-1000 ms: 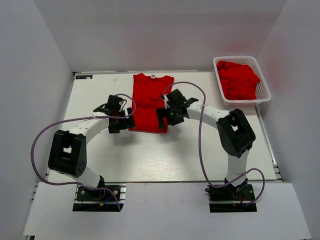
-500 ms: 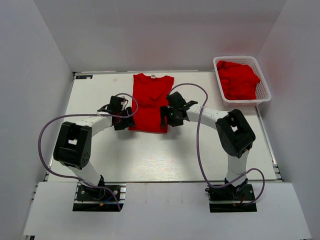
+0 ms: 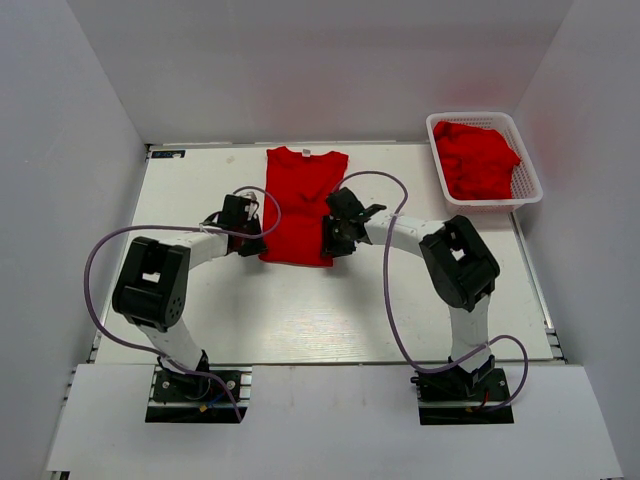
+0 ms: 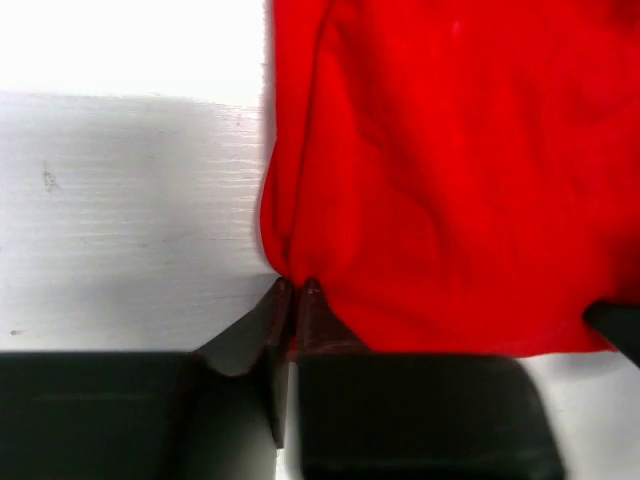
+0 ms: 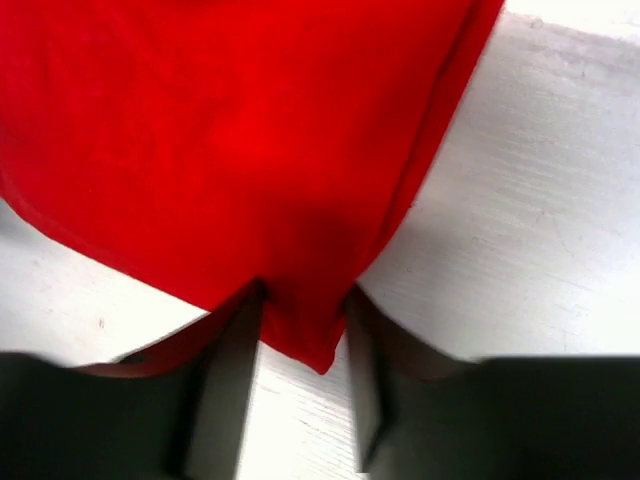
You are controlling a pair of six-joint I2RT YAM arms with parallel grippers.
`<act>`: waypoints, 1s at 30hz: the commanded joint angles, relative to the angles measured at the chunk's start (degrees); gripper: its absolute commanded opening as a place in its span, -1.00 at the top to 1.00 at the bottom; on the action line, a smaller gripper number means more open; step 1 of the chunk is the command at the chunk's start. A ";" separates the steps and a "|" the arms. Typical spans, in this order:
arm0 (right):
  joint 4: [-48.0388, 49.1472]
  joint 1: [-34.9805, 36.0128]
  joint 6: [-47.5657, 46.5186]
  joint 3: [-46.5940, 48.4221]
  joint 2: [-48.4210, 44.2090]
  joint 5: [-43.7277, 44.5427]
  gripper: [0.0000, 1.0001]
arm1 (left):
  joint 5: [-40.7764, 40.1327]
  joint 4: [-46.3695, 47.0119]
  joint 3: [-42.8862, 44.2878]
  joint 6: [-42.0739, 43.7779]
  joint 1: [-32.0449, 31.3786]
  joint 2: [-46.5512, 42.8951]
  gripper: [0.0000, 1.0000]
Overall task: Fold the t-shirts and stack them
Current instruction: Grab one side of the 2/3 rectangular tshirt with both arms, then fold the long partially folded tshirt into a neat square
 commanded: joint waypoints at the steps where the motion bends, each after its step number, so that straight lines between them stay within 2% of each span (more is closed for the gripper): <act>1: 0.71 0.16 1.71 0.53 0.88 0.33 0.25 | 2.32 -0.36 -2.92 0.69 -0.31 0.65 0.82; 2: 1.06 0.25 1.89 0.09 0.79 0.24 0.38 | 2.32 -0.36 -3.62 0.69 -0.31 0.64 1.00; 5: 0.54 0.25 2.15 -0.18 0.70 -0.19 1.00 | 2.32 -0.36 -4.15 0.69 -0.31 -0.76 1.00; 10: -2.88 0.51 1.28 -1.75 -3.68 -0.02 1.00 | 2.32 -3.85 -6.78 0.08 -0.31 -9.36 1.00; 17: -15.96 1.39 -1.27 -6.05 -13.86 -2.82 1.00 | 3.90 -14.66 -11.44 -1.15 -0.84 -29.39 1.00; 22: -22.75 2.00 -0.57 -8.00 -20.55 -5.03 1.00 | 5.05 -23.11 -10.31 -1.15 -0.84 -42.40 1.00; 27: -27.40 2.09 -1.19 -4.05 -25.75 -4.15 1.00 | 3.12 -27.78 -4.77 -1.68 -0.84 -45.59 1.00; 30: -29.26 1.92 -2.77 3.14 -24.53 -2.23 1.00 | 1.45 -28.48 -1.96 -3.70 -0.84 -44.11 1.00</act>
